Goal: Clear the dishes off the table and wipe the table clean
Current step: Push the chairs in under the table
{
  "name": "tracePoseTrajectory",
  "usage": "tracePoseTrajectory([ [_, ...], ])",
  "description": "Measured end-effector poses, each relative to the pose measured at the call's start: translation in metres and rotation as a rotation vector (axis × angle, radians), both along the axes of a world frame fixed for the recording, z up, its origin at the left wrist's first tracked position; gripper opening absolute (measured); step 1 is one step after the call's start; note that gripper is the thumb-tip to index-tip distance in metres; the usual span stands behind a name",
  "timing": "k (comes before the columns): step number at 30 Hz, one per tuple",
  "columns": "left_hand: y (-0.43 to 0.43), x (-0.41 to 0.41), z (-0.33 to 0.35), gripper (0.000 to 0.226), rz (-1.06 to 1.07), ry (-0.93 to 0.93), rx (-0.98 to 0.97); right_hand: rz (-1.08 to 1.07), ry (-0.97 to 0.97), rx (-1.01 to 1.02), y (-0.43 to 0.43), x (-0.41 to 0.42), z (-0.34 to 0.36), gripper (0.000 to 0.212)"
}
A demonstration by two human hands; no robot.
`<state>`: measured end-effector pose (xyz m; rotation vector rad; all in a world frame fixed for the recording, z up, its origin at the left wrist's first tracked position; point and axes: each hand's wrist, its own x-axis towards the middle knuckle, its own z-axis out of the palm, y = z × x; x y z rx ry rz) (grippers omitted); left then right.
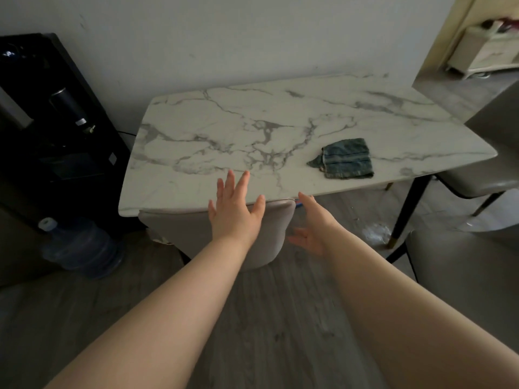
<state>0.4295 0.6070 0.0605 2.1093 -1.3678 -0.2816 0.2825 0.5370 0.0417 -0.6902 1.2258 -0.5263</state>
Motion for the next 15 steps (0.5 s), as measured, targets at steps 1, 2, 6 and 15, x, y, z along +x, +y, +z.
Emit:
tracePoseTrajectory([
  [1, -0.001, -0.008, 0.002, 0.055, -0.036, 0.002, -0.097, -0.005, 0.030, -0.017, 0.002, -0.010, 0.005, 0.054],
  [2, -0.004, -0.017, 0.005, 0.050, -0.078, 0.013, -0.182, -0.008, 0.070, -0.037, 0.004, -0.023, 0.010, 0.048],
  [6, -0.025, -0.080, 0.025, 0.020, -0.237, 0.138, 0.019, -0.007, 0.268, -0.149, -0.002, -0.093, 0.023, 0.059],
  [15, -0.091, -0.338, 0.037, 0.012, -0.774, -0.003, 0.273, -0.301, 0.613, -0.348, -0.030, -0.394, 0.040, 0.036],
])
